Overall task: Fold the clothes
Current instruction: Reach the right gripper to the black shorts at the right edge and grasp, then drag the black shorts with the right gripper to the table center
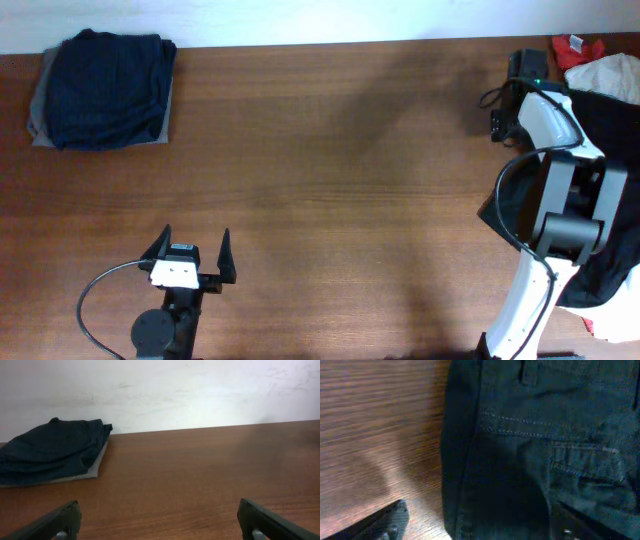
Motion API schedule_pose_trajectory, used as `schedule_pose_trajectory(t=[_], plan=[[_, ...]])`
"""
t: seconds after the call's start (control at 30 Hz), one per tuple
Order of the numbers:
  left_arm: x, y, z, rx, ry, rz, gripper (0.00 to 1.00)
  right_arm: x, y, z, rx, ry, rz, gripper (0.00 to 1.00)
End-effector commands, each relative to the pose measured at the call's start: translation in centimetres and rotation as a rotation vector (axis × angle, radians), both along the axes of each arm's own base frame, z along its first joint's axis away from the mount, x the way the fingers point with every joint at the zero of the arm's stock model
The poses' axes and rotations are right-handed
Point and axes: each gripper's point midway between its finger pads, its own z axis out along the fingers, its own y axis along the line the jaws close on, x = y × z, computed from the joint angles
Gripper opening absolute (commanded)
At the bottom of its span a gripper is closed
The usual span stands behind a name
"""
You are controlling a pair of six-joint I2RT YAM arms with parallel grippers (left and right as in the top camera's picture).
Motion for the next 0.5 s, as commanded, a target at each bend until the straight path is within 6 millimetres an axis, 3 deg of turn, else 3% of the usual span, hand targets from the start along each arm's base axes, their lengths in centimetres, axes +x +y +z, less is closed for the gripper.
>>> schedule_pose_trajectory(t=[0.0,0.17,0.23,0.37,0.43,0.47], plan=[[0.0,0.2,-0.2,0.016,0.001,0.010,0.99,-1.1,-3.0,-0.2,-0.087,0.037,-0.065,0.85],[0.0,0.2,-0.2,0.016,0.001,0.011,0.99,-2.6,-5.2,-0.3,-0.105,0.064,-0.114,0.56],[0.0,0.2,-0.2,0.016,0.001,0.011,0.99,-2.7,-5.3,-0.3,-0.104,0.065,-0.117,0.34],[0.0,0.2,-0.2,0.016,0.001,0.011,1.00,-2.2,-4.7,0.2,-0.105,0.051,-0.113,0.19],[0.0,0.2,-0.2,0.016,0.001,0.010,0.99,-1.6,-4.2,1.2,-0.098,0.026,-0.115,0.04],[0.0,0.2,-0.2,0.016,0.001,0.011,0.99,-1.4,-4.0,1.9,-0.096,0.008,-0.126,0.05]])
